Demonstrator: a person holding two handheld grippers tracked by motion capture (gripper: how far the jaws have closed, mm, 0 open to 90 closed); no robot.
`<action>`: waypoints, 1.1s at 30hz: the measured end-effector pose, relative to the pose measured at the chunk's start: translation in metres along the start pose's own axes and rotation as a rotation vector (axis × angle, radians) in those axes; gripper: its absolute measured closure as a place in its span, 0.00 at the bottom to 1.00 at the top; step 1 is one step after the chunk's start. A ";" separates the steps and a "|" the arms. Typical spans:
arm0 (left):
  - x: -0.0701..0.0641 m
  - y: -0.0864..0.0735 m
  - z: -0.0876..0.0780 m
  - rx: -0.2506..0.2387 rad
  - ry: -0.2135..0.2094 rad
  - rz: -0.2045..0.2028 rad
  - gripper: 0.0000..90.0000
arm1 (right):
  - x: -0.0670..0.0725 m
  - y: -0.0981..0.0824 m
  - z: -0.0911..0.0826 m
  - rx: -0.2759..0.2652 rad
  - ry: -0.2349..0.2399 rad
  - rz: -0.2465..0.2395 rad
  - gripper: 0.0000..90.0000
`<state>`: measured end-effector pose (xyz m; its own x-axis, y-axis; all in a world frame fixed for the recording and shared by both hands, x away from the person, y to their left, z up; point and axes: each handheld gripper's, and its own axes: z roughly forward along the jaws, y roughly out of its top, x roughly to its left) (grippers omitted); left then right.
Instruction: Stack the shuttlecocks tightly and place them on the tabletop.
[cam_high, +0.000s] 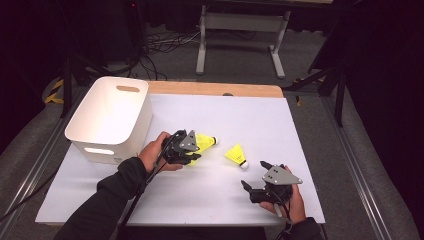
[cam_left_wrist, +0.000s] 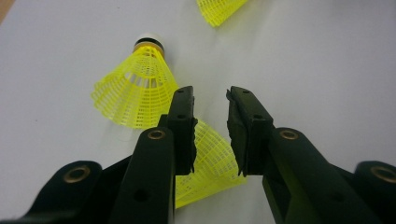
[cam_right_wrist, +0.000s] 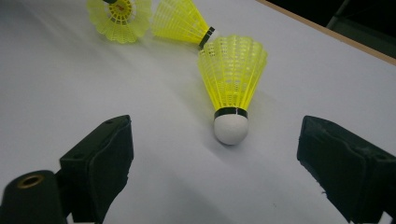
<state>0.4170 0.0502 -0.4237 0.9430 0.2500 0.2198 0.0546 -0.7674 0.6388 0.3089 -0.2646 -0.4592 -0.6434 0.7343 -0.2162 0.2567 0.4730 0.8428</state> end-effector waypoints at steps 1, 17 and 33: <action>0.000 0.000 0.000 0.000 0.000 0.000 0.79 | 0.000 0.000 0.000 0.001 -0.002 -0.002 0.13; 0.006 -0.012 -0.034 -0.136 0.082 -0.026 0.55 | -0.002 0.001 -0.004 -0.008 -0.019 0.003 0.13; -0.043 -0.088 -0.072 -0.311 0.183 -0.005 0.24 | -0.003 0.035 -0.025 -0.085 -0.088 0.037 0.20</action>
<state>0.3476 0.1495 -0.4365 0.8671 0.3764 0.3264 -0.0701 -0.5565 0.8279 0.3019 -0.2619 -0.4169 -0.5680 0.7921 -0.2236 0.2143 0.4047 0.8890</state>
